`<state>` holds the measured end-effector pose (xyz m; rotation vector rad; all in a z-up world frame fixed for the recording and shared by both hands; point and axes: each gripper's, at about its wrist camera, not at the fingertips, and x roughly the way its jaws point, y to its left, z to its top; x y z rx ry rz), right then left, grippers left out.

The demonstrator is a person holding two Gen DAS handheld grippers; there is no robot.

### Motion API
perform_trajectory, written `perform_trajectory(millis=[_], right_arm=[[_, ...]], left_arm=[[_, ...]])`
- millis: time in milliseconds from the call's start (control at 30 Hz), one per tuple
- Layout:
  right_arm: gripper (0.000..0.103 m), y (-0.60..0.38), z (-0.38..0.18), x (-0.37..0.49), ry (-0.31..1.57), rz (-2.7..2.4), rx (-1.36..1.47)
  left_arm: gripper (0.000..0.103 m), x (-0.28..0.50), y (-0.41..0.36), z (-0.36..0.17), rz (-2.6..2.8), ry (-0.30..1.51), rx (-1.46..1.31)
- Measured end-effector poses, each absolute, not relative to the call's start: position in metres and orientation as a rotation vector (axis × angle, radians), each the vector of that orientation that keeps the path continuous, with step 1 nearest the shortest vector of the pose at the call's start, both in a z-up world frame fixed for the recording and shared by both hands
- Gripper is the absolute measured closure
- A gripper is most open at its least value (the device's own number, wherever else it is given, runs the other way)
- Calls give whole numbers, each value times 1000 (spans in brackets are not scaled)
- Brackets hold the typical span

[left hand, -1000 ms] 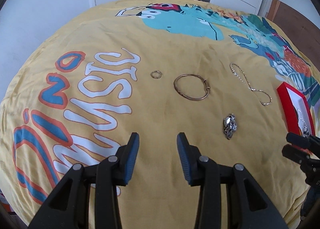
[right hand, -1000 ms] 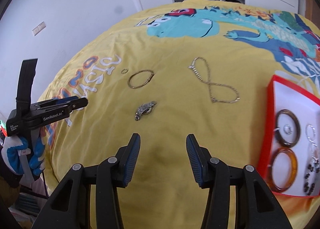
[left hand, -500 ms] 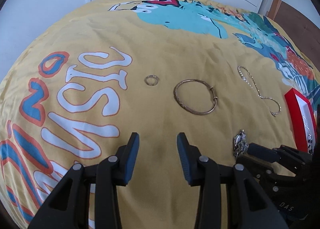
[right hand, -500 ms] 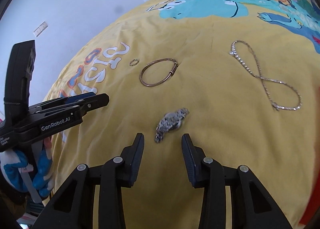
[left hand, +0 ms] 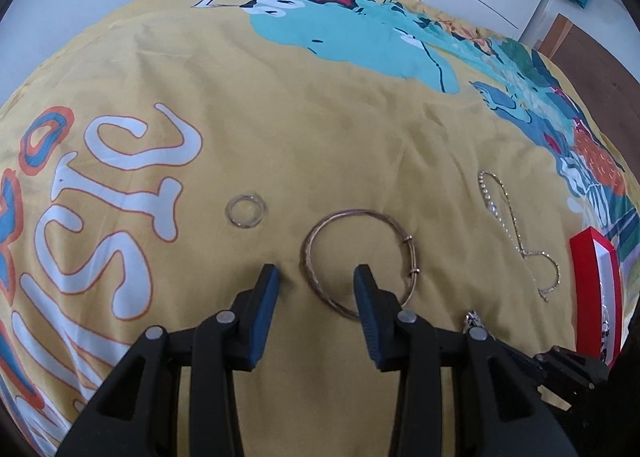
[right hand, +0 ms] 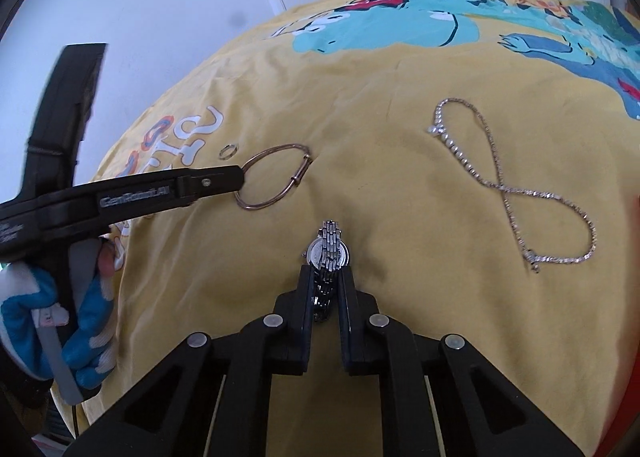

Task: Organize jewelry
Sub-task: 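Grasp the silver watch with the right tool while the left tool reaches the gold bangle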

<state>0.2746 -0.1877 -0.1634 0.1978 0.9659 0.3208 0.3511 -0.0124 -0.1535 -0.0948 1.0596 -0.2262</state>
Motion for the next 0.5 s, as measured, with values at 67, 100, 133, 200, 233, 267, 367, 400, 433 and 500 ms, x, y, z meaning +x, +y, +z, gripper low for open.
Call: perform_trajectory(millis=[67, 100, 133, 200, 233, 267, 367, 400, 433, 500], right_arm=[[92, -190, -163, 273, 960, 328, 196], [92, -190, -162, 272, 955, 333, 194], [92, -191, -161, 272, 952, 335, 195], [92, -193, -159, 270, 945, 337, 200], [92, -195, -156, 267, 940, 335, 204], [94, -197, -155, 266, 937, 333, 209], [94, -203, -149, 261, 929, 325, 224], [94, -205, -146, 259, 927, 321, 233], [94, -206, -144, 258, 924, 320, 239], [94, -208, -136, 251, 911, 316, 236]], left_arm=[[68, 355, -16, -158, -213, 1069, -88], [73, 356, -17, -160, -205, 1070, -82], [77, 356, -18, -161, -196, 1071, -76], [93, 356, -17, -163, -183, 1068, -72], [94, 355, -16, -162, -179, 1068, -70], [96, 354, -16, -161, -176, 1064, -64], [98, 346, -17, -153, -167, 1044, -38], [98, 344, -18, -149, -167, 1034, -32], [98, 340, -18, -144, -168, 1022, -21], [99, 335, -18, -134, -166, 1004, -7]])
